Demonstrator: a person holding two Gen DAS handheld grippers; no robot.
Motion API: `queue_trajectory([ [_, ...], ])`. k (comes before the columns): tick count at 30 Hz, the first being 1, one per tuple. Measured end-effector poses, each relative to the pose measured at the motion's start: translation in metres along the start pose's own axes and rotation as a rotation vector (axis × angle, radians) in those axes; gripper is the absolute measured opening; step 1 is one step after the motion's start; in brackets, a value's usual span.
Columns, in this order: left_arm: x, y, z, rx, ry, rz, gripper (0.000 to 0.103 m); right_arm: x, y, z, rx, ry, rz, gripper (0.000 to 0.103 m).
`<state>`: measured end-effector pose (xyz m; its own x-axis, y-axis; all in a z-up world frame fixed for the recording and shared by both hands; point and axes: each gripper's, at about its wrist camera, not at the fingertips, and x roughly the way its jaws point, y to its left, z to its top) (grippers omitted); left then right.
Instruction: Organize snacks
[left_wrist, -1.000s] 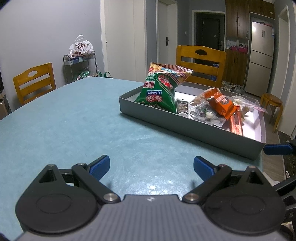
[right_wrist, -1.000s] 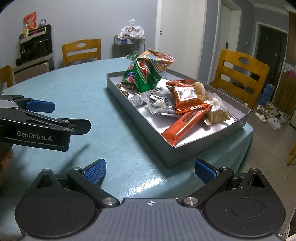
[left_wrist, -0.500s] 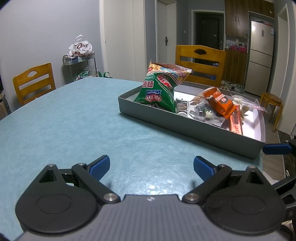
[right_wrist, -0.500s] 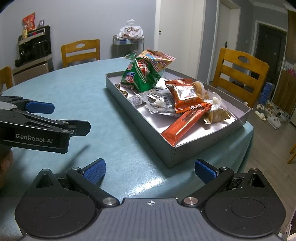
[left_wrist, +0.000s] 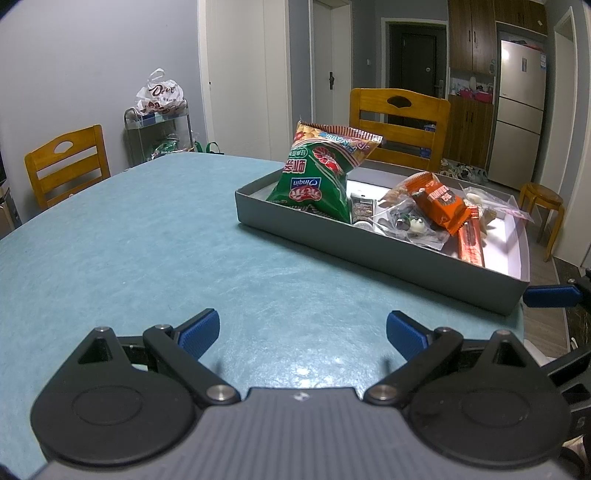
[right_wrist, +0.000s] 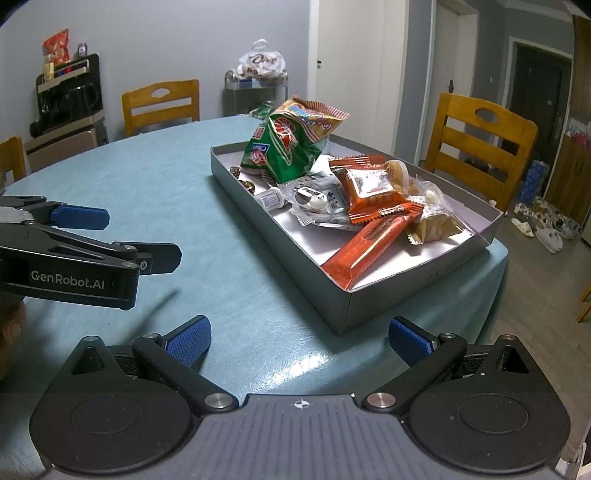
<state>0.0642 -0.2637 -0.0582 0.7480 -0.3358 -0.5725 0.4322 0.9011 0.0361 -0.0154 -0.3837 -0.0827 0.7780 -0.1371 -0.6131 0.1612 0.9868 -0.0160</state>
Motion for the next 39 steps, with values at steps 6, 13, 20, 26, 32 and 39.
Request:
queue_trajectory([
  [6, 0.0, 0.0, 0.0002, 0.0, 0.001, 0.0, 0.098, 0.0002, -0.0008, -0.0001, 0.005, 0.001, 0.003, 0.103],
  [13, 0.0005, -0.0001, -0.001, 0.002, 0.003, -0.002, 0.098, 0.0004, -0.001, -0.0001, 0.006, 0.0, 0.004, 0.103],
  [20, 0.0009, -0.0006, -0.0016, 0.002, 0.004, -0.002, 0.098, 0.0, -0.0011, -0.0002, 0.01, 0.001, 0.005, 0.103],
  [26, 0.0015, -0.0008, -0.0015, 0.003, 0.005, -0.002, 0.098, 0.0002, -0.0012, -0.0002, 0.01, 0.001, 0.005, 0.103],
  [32, 0.0015, -0.0015, -0.0029, 0.005, 0.004, -0.003, 0.098, 0.0001, -0.0013, -0.0005, 0.014, 0.002, 0.008, 0.103],
  [39, 0.0001, -0.0028, -0.004, 0.012, -0.001, -0.015, 0.098, 0.0005, -0.0017, -0.0005, 0.018, 0.002, 0.01, 0.103],
])
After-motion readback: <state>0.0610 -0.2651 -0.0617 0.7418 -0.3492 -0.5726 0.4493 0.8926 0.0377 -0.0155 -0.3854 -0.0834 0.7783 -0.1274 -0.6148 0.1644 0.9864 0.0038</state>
